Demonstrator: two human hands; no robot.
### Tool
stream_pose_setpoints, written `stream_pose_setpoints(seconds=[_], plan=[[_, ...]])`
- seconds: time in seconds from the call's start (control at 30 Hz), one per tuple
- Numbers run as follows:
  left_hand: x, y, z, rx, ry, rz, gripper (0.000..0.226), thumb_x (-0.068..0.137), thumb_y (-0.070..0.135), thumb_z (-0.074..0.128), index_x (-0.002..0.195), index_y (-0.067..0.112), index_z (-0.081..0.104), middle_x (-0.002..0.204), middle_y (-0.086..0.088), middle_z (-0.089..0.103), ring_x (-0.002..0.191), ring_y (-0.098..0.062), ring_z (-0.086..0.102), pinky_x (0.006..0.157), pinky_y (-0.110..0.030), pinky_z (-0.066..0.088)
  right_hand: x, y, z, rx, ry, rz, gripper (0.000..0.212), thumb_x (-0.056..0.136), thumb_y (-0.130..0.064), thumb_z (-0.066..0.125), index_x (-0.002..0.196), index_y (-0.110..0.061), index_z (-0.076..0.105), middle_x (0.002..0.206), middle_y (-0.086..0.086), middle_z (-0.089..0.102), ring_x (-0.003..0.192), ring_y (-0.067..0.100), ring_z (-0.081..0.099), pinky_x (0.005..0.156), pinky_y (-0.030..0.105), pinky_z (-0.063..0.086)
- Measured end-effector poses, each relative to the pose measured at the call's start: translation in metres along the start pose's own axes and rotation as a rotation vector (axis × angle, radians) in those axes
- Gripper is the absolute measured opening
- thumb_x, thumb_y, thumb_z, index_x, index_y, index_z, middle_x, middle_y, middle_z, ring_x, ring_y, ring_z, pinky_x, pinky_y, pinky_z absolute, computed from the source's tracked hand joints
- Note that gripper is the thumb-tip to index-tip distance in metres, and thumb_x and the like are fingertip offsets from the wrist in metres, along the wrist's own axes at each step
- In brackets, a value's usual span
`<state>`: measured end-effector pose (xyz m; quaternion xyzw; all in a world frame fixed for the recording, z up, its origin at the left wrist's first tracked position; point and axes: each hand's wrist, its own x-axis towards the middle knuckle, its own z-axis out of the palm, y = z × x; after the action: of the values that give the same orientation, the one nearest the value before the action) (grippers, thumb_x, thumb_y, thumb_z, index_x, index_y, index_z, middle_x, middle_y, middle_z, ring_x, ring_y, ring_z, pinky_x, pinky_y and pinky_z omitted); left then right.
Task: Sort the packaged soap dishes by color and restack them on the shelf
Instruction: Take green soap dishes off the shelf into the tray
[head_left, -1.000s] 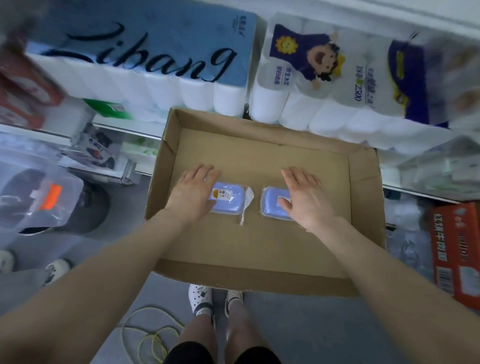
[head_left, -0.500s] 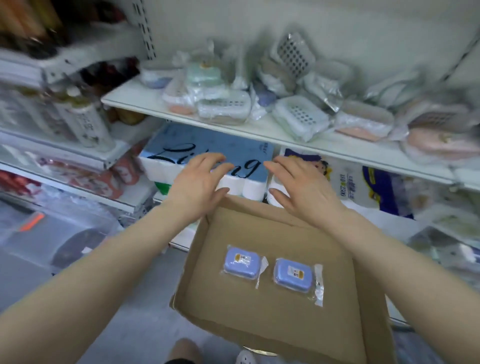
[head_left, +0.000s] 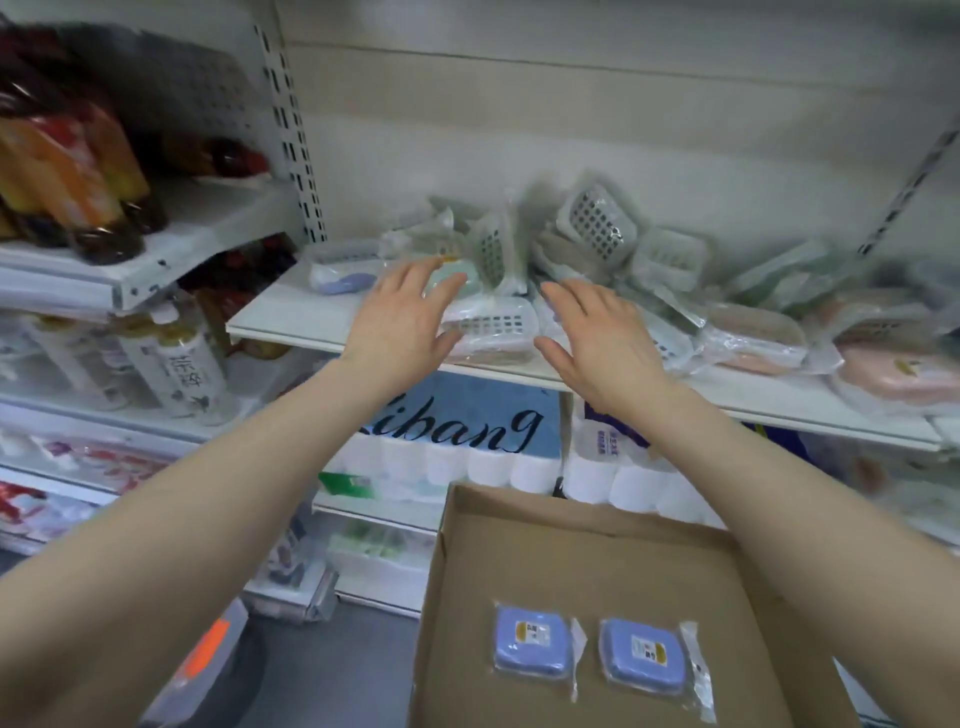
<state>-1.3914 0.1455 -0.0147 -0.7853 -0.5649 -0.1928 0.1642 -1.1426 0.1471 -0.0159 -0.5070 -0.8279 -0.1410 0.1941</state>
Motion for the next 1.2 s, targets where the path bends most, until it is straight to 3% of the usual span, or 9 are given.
stream_pose_setpoints(seconds=[0.2,0.3,0.4,0.6,0.77,0.87,0.93,1.07,1.2], plan=[[0.054,-0.015,0.018,0.017,-0.263,-0.071,0.061,0.093,0.066,0.033,0.147,0.047,0.013,0.16,-0.009,0.008,0.144,-0.043,0.011,0.11,-0.062,0.026,0.035,-0.01,0.023,-0.024,-0.071,0.161,0.06,0.098,-0.043,0.047,0.149,-0.013,0.035,0.147,0.013,0.043,0.13,0.036,0.042,0.104,0.046,0.035],[0.069,-0.016,0.023,-0.024,-0.332,-0.069,0.058,0.091,0.066,0.039,0.144,0.046,0.024,0.16,-0.006,0.008,0.144,-0.043,0.011,0.105,-0.063,0.031,0.048,-0.008,0.031,-0.046,-0.057,0.191,0.059,0.097,-0.043,0.048,0.147,-0.012,0.038,0.142,0.014,0.047,0.123,0.038,0.048,0.099,0.047,0.039],[0.075,-0.025,0.026,-0.109,-0.216,-0.049,0.044,0.089,0.058,0.051,0.128,0.038,0.044,0.153,-0.008,0.024,0.14,-0.041,0.02,0.098,-0.058,0.045,0.066,-0.003,0.035,-0.071,-0.02,0.198,0.055,0.097,-0.043,0.05,0.142,-0.011,0.044,0.131,0.016,0.055,0.112,0.038,0.054,0.091,0.046,0.046],[0.074,-0.061,0.013,-0.224,0.083,-0.005,0.045,0.082,0.048,0.058,0.122,0.031,0.045,0.142,-0.011,0.036,0.136,-0.035,0.029,0.095,-0.055,0.048,0.12,-0.011,0.034,0.004,-0.094,0.318,0.049,0.1,-0.045,0.041,0.134,-0.01,0.045,0.115,0.018,0.063,0.094,0.035,0.063,0.069,0.037,0.049],[0.05,-0.091,0.017,-0.306,0.006,0.048,0.069,0.078,0.045,0.062,0.141,0.03,0.037,0.15,-0.012,0.027,0.138,-0.032,0.028,0.108,-0.049,0.038,0.157,-0.026,0.054,0.118,-0.283,0.481,0.049,0.095,-0.054,0.044,0.126,-0.016,0.047,0.107,0.008,0.065,0.089,0.029,0.064,0.072,0.04,0.054],[0.039,-0.099,0.028,-0.296,-0.064,0.071,0.07,0.079,0.046,0.061,0.143,0.031,0.037,0.155,-0.008,0.021,0.145,-0.029,0.017,0.109,-0.049,0.037,0.172,-0.028,0.063,0.185,-0.298,0.55,0.037,0.089,-0.041,0.056,0.118,-0.02,0.046,0.107,0.006,0.062,0.094,0.029,0.063,0.08,0.047,0.056],[0.036,-0.101,0.034,-0.289,-0.101,0.062,0.069,0.081,0.052,0.056,0.144,0.034,0.033,0.157,-0.005,0.019,0.148,-0.027,0.009,0.111,-0.053,0.034,0.178,-0.028,0.061,0.156,-0.232,0.548,0.041,0.085,-0.03,0.065,0.117,-0.019,0.041,0.107,0.008,0.059,0.096,0.031,0.062,0.079,0.046,0.056],[0.042,-0.101,0.038,-0.235,-0.158,0.021,0.067,0.086,0.064,0.048,0.145,0.04,0.031,0.158,0.001,0.022,0.148,-0.035,0.005,0.114,-0.054,0.024,0.18,-0.023,0.043,0.053,0.028,0.418,0.068,0.08,-0.011,0.07,0.14,-0.018,0.037,0.128,0.015,0.049,0.117,0.038,0.047,0.093,0.045,0.043],[0.051,-0.098,0.035,-0.225,-0.197,0.025,0.067,0.085,0.06,0.049,0.146,0.039,0.03,0.158,0.0,0.025,0.144,-0.042,0.017,0.118,-0.054,0.02,0.16,-0.011,0.017,-0.316,0.214,0.187,0.064,0.06,-0.004,0.072,0.122,-0.007,0.057,0.111,0.019,0.054,0.1,0.039,0.051,0.082,0.045,0.038]])
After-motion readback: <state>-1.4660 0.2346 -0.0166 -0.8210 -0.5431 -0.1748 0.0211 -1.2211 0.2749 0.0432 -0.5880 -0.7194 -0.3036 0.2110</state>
